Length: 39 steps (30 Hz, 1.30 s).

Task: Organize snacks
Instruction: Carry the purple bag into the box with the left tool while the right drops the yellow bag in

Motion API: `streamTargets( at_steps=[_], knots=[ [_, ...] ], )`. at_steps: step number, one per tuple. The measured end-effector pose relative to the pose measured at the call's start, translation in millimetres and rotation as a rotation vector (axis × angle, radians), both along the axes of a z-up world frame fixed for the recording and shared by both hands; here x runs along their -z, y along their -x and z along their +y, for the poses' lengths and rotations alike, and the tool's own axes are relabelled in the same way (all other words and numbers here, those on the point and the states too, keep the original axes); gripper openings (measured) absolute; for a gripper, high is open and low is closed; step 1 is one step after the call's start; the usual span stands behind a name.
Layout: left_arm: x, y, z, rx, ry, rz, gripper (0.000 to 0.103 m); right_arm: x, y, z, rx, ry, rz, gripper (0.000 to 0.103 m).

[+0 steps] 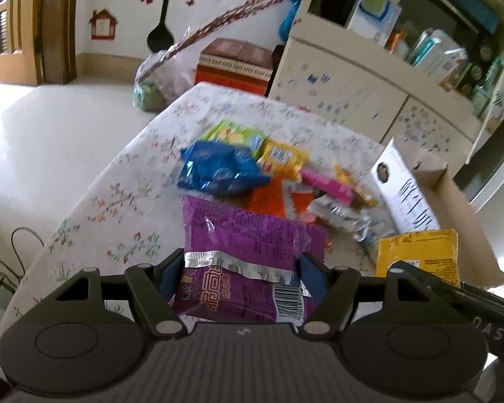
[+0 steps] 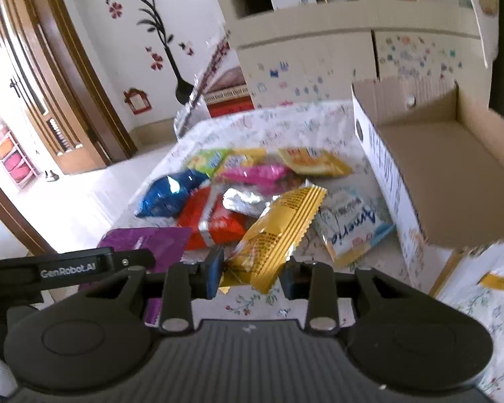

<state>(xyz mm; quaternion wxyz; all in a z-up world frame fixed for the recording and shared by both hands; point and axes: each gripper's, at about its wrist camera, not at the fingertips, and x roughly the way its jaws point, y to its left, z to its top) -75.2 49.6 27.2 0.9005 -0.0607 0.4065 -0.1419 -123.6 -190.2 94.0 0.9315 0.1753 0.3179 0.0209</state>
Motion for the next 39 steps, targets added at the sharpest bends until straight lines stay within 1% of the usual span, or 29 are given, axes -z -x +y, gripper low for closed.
streamTargets(
  at_steps=[5, 9, 13, 17, 21, 25, 28, 32, 35, 37, 39],
  knots=[
    [-19, 4, -11, 0.042, 0.028, -0.058, 0.076, -27, 16, -7, 0.012, 0.015, -0.07, 0.035],
    [-38, 7, -26, 0.093, 0.047, -0.115, 0.076, -52, 29, -22, 0.045, 0.026, -0.138, 0.035],
    [-55, 2, -41, 0.137, 0.106, -0.135, 0.076, -75, 38, -41, 0.071, 0.065, -0.191, 0.035],
    [-68, -5, -62, 0.197, 0.119, -0.162, 0.076, -89, 41, -65, 0.101, 0.088, -0.216, 0.035],
    [-75, -14, -84, 0.258, 0.148, -0.16, 0.076, -90, 39, -87, 0.131, 0.066, -0.2, 0.035],
    [-78, -21, -105, 0.32, 0.165, -0.151, 0.076, -90, 39, -107, 0.195, 0.057, -0.2, 0.035],
    [-79, -25, -123, 0.372, 0.143, -0.167, 0.076, -87, 40, -125, 0.264, -0.002, -0.196, 0.035],
    [-76, -33, -145, 0.425, 0.155, -0.146, 0.076, -77, 37, -148, 0.366, -0.093, -0.155, 0.035],
    [-72, -37, -163, 0.456, 0.145, -0.145, 0.076, -71, 35, -162, 0.409, -0.162, -0.135, 0.035],
    [-70, -39, -174, 0.477, 0.144, -0.139, 0.076, -68, 33, -168, 0.428, -0.187, -0.125, 0.035],
    [-66, -41, -185, 0.494, 0.142, -0.131, 0.076, -67, 30, -170, 0.44, -0.188, -0.116, 0.035]
  ],
)
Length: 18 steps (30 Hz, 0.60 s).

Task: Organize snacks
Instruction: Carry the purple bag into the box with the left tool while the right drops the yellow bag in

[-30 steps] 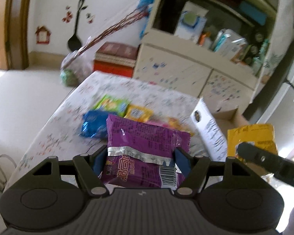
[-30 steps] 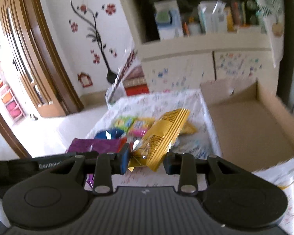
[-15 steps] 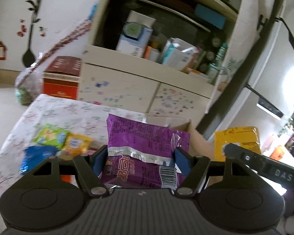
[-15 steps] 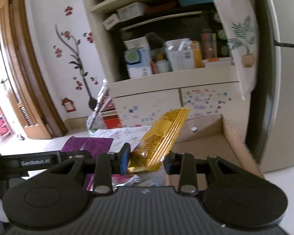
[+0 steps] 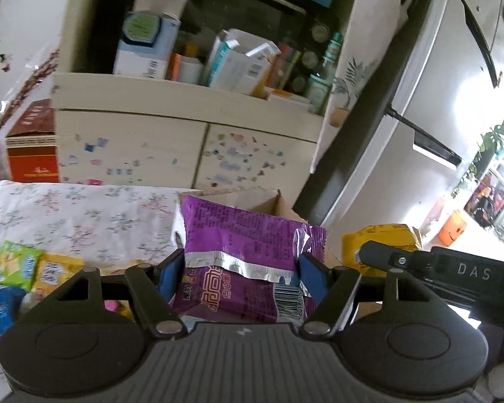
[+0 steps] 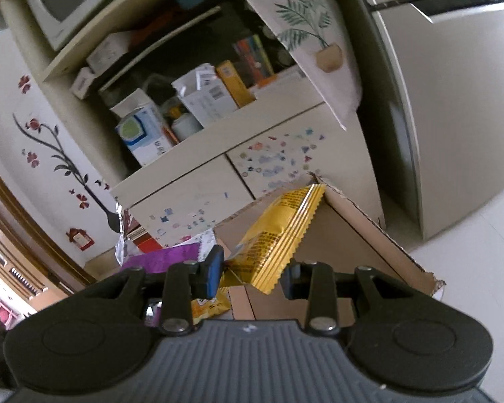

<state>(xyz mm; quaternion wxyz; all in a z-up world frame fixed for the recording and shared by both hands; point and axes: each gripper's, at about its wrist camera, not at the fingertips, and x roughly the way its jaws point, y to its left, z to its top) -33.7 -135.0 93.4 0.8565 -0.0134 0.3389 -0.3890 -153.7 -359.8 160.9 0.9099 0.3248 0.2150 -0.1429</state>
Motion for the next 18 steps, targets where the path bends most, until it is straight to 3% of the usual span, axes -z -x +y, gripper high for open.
streamTargets(
  at_steps=[11, 14, 16, 18],
  knots=[
    [17, -10, -42, 0.058, -0.027, 0.005, 0.08, 8, -18, -16, 0.074, -0.019, 0.045, 0.039],
    [17, -10, -43, 0.044, -0.021, 0.019, 0.094, 11, -21, -19, 0.099, -0.044, 0.052, 0.051],
    [15, -10, -43, 0.043, -0.018, 0.021, 0.095, 11, -20, -21, 0.116, -0.056, 0.055, 0.065],
    [12, -11, -43, 0.05, -0.028, 0.025, 0.097, 10, -19, -21, 0.117, -0.05, 0.055, 0.068]
  ],
)
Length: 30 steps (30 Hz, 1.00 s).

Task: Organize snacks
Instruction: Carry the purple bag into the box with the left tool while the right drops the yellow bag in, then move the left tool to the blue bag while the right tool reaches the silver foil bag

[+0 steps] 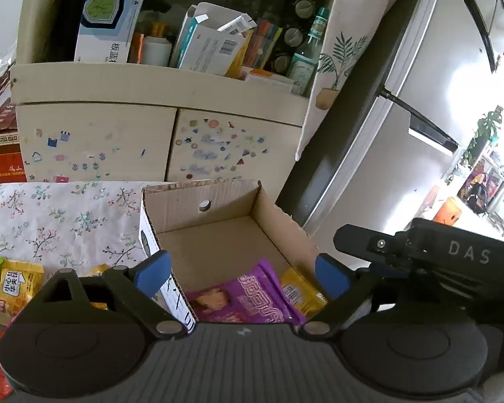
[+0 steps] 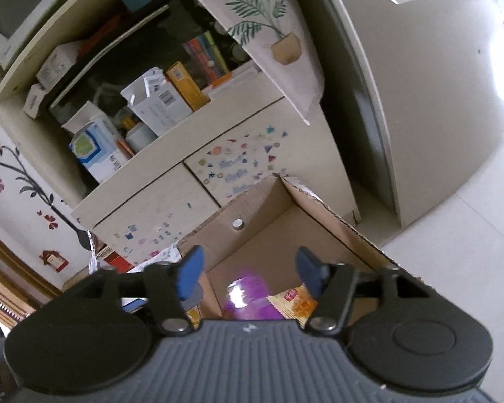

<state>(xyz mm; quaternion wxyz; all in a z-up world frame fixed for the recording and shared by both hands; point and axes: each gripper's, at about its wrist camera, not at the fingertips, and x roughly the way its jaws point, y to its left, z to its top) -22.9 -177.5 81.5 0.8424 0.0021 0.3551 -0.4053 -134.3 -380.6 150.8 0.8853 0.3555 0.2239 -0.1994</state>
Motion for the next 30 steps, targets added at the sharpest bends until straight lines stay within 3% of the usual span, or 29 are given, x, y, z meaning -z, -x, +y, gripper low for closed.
streamTargets(
  at_steps=[4, 8, 13, 16, 19, 30],
  knots=[
    [-3, -8, 10, -0.018, -0.029, 0.035, 0.099, -2, -2, 2, -0.024, 0.008, -0.016, 0.069],
    [-13, -11, 28, -0.075, -0.075, -0.009, 0.099, -2, -6, 10, -0.059, 0.021, -0.02, 0.071],
    [-22, -24, 62, -0.144, -0.083, -0.017, 0.099, -4, -12, 24, -0.105, 0.074, -0.016, 0.074],
    [-24, -34, 79, -0.168, -0.083, 0.018, 0.099, -5, -15, 32, -0.142, 0.093, -0.018, 0.075],
    [-24, -40, 96, -0.206, -0.103, 0.007, 0.1, -4, -19, 40, -0.203, 0.083, -0.03, 0.075],
    [-8, -84, 168, -0.369, -0.161, 0.089, 0.1, -3, -41, 96, -0.465, 0.213, -0.005, 0.077]
  ],
)
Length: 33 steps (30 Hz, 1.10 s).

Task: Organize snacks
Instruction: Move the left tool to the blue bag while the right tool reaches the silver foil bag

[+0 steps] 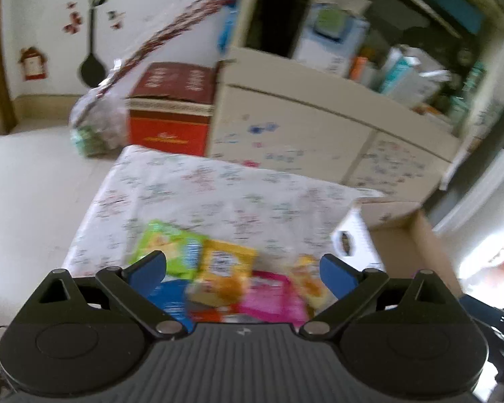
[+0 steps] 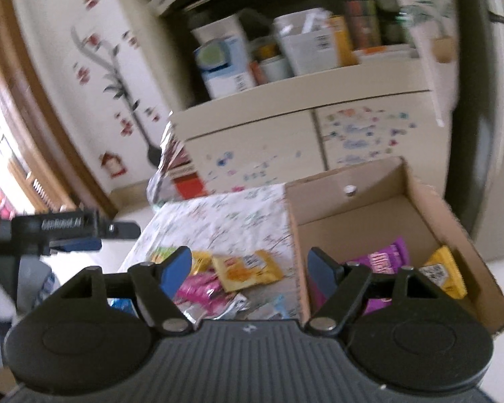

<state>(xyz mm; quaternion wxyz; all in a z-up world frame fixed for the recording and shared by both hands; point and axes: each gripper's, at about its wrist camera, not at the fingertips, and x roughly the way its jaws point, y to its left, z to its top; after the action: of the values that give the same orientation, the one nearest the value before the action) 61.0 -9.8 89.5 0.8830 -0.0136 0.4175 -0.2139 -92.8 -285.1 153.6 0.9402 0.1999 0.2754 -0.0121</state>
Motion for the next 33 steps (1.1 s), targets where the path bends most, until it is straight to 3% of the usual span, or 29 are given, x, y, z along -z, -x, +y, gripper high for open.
streamTargets(
  at_steps=[8, 12, 24, 33],
  knots=[
    [38, -26, 27, -0.091, -0.092, 0.069, 0.1, 16, -16, 34, -0.117, 0.038, 0.054, 0.077],
    [56, -38, 30, -0.1, -0.091, 0.136, 0.1, 25, -24, 41, -0.142, 0.018, 0.084, 0.077],
    [98, -60, 34, -0.148, -0.105, 0.276, 0.101, 52, -57, 51, -0.117, -0.097, 0.166, 0.077],
    [114, -62, 30, -0.172, -0.141, 0.325, 0.103, 86, -91, 56, -0.001, -0.16, 0.294, 0.079]
  ],
)
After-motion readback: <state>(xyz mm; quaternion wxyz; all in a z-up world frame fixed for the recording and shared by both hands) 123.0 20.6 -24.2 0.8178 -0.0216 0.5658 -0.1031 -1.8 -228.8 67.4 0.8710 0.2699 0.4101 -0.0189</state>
